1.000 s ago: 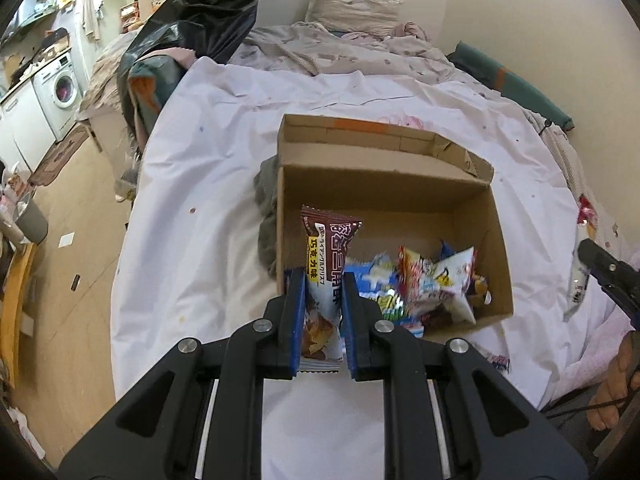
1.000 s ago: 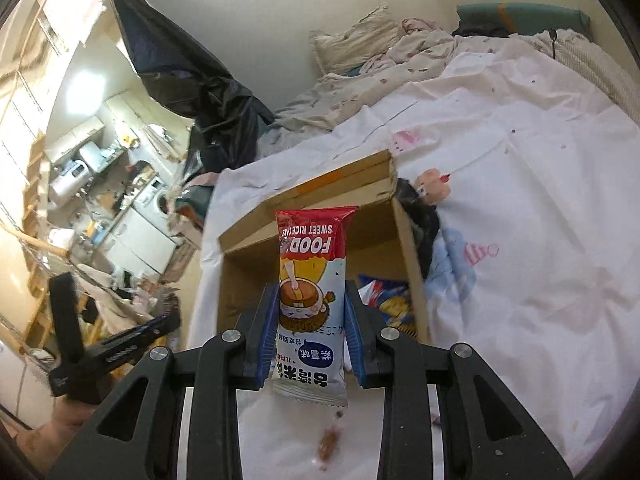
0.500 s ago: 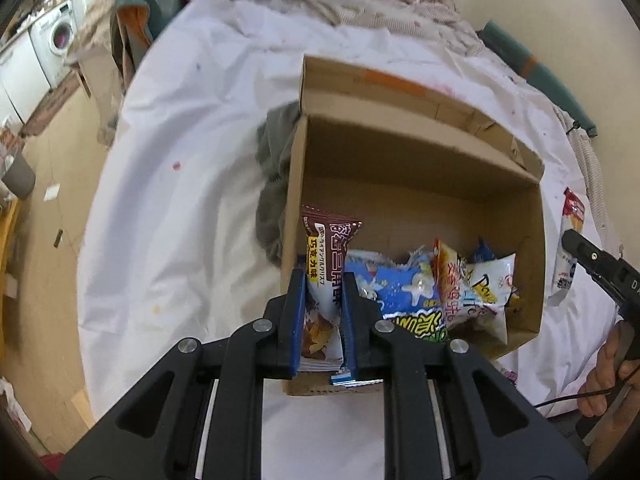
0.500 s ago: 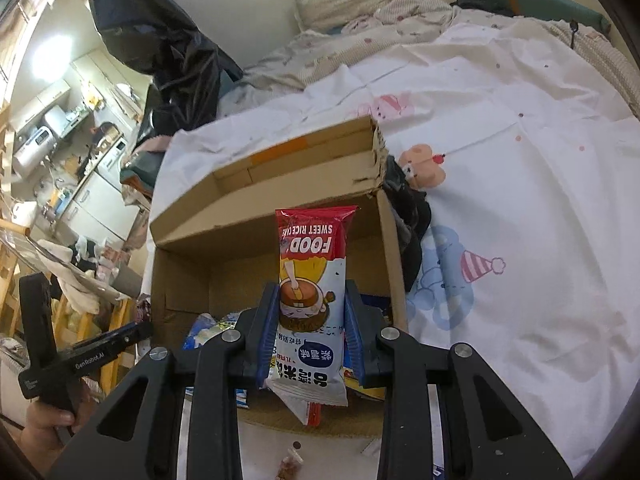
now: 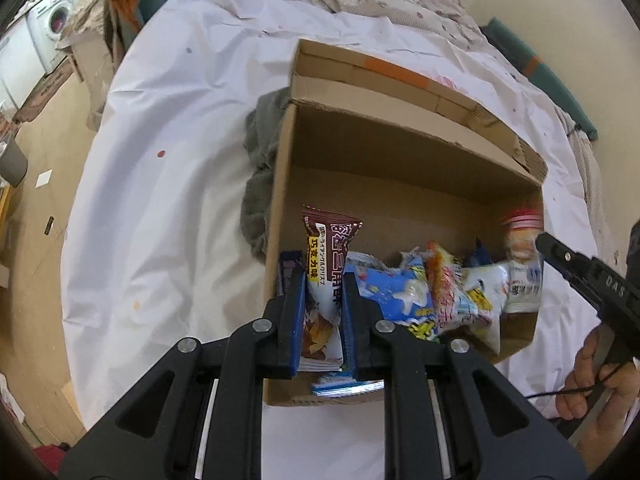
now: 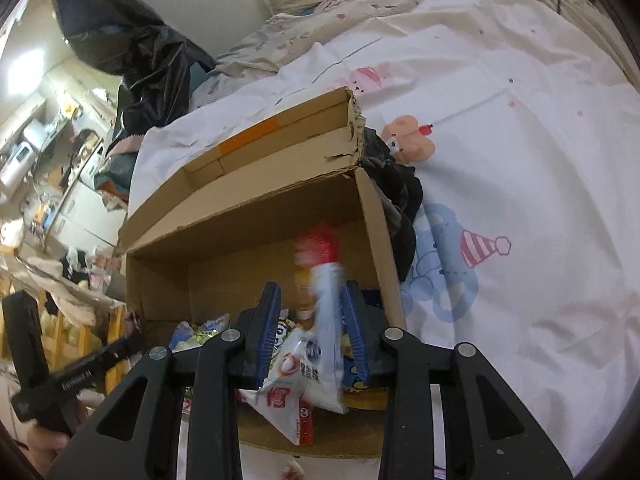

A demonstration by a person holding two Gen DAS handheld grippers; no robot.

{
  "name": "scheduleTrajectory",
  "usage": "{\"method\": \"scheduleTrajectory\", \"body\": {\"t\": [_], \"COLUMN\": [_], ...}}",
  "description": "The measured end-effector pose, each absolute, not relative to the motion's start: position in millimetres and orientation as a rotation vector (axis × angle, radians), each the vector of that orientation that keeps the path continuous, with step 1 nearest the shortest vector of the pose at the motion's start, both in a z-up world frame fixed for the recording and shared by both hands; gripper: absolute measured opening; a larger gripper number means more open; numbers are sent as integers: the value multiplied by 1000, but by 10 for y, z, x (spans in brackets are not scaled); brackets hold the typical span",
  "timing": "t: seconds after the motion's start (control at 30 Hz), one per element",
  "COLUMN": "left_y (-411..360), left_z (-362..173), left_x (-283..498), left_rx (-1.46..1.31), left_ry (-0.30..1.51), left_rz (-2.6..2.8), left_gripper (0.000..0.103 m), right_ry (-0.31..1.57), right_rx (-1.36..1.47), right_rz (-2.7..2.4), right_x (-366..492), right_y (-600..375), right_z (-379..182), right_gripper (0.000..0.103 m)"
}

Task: Organize snacks
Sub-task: 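Carry the chocolate bar and rice cake packet into the box and open both grippers, then withdraw both open grippers from the box toward the remaining snacks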

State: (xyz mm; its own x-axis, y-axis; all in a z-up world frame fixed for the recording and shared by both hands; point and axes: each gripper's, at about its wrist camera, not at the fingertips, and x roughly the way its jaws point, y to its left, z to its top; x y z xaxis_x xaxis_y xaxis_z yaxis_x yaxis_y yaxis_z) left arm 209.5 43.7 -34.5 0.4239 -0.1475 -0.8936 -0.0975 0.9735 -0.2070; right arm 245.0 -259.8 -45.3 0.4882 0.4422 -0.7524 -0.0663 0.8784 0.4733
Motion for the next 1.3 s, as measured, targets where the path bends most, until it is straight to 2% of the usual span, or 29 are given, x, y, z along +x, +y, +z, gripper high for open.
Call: {"method": "scheduleTrajectory", "body": {"t": [0.03, 0.07, 0.1, 0.13, 0.27, 0.3, 0.67, 0.97, 1.13, 1.3], "left_y": [417, 396, 383, 372, 369, 370, 494, 278, 59, -134], "left_z": [-338, -319, -301, -284, -217, -209, -172, -146, -130, -310], "left_x": [2092, 2093, 2090, 2084, 2053, 2050, 2033, 1819, 1645, 1479], "left_rx": [-235, -228, -222, -216, -215, -217, -291, -232, -160, -171], "left_ry": [1138, 1135, 1130, 1123, 1096, 1093, 1071, 1060, 1041, 1099], "left_rz": [-36, -41, -43, -43, -48, -48, -16, -46, -113, -150], "left_gripper": [16, 24, 38, 46, 72, 74, 74, 74, 74, 74], "right_ry": [1021, 1017, 1007, 989, 964, 964, 961, 964, 965, 992], "right_rx": [414, 410, 405, 395, 341, 344, 397, 458, 411, 332], "right_rz": [327, 332, 332, 337, 357, 360, 346, 306, 286, 266], "right_x": [2449, 2439, 2424, 2398, 2350, 2348, 2348, 2177, 1982, 1789], "right_y": [-2589, -2575, -2564, -2551, -2480, -2478, -2604, -2855, -2927, -3030], "right_z": [-447, -432, -410, -374, -297, -297, -291, -257, -248, -337], "right_gripper": [41, 48, 64, 67, 67, 67, 67, 67, 67, 67]}}
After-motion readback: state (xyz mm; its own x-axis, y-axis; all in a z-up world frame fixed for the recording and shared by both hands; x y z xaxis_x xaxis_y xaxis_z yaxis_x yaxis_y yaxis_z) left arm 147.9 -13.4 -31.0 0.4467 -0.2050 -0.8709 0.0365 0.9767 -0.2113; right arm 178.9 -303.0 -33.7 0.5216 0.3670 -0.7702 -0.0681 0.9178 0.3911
